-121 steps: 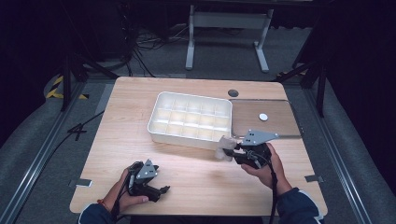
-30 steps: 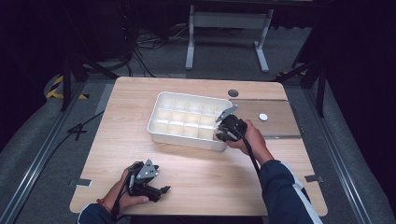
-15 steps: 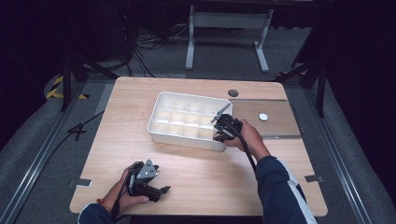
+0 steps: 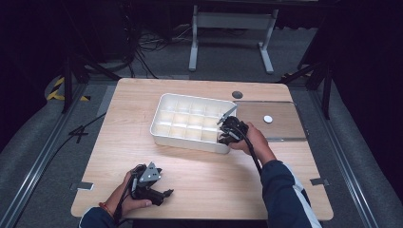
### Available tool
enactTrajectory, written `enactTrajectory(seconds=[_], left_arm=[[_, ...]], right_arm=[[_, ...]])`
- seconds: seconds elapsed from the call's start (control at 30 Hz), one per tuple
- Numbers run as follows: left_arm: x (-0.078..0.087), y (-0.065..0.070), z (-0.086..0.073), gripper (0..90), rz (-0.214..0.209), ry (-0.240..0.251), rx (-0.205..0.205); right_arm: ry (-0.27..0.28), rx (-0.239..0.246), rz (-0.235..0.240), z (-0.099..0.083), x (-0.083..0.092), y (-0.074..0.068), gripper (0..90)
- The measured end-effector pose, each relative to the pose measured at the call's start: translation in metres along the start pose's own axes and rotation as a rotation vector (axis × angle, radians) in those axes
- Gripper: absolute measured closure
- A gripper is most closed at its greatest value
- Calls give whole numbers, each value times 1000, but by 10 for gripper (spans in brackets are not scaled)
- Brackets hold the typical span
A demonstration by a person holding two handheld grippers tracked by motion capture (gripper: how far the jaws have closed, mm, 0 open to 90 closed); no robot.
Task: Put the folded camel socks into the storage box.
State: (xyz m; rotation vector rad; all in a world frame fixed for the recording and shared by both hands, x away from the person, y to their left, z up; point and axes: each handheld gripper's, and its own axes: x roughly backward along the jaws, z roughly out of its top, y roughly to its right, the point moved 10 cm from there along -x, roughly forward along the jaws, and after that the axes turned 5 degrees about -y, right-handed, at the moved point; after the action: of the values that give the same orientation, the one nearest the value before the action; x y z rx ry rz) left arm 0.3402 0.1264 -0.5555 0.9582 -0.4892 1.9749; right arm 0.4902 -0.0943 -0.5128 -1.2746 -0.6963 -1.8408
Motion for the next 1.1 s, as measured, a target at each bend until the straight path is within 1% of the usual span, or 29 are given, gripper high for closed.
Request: enactTrajectory(seconds=[0.03,0.07,0.2,0.27,0.33,0.53,0.6,0.7,0.8,0.83,0.9,0.97,1.03,1.1], left_arm=[[0,0,0,142,1,0,0],[0,0,0,142,1,1,1],[0,0,0,142,2,0,1],[0,0,0,142,4,1,1],[0,0,0,142,4,1,0],[0,0,0,142,3,1,1],[0,0,0,142,3,2,1],[0,0,0,142,0,1,1],[0,0,0,141,1,-1,-3],[0,0,0,141,0,-1,-2],[0,0,0,141,2,-2,-2],[0,0,0,142,2,-2,-2],[0,0,0,141,2,-2,-2],[0,0,0,141,1,1,2]], right_arm=[[3,6,1,0,0,0,771],[2,8,-8,0,0,0,771],[3,9,-3,0,0,1,770],[2,11,-17,0,1,4,770],[5,3,-31,0,0,7,769],[9,-3,-35,0,1,8,762],[20,-5,-27,0,2,6,750],[35,-3,-39,-1,7,7,742],[57,-12,-44,-1,13,8,730],[67,-16,-38,-1,15,7,723],[75,-23,-46,-3,19,8,701],[87,-19,-63,-2,25,7,673],[116,-16,-77,-1,33,8,656],[145,-22,-75,0,41,8,645]])
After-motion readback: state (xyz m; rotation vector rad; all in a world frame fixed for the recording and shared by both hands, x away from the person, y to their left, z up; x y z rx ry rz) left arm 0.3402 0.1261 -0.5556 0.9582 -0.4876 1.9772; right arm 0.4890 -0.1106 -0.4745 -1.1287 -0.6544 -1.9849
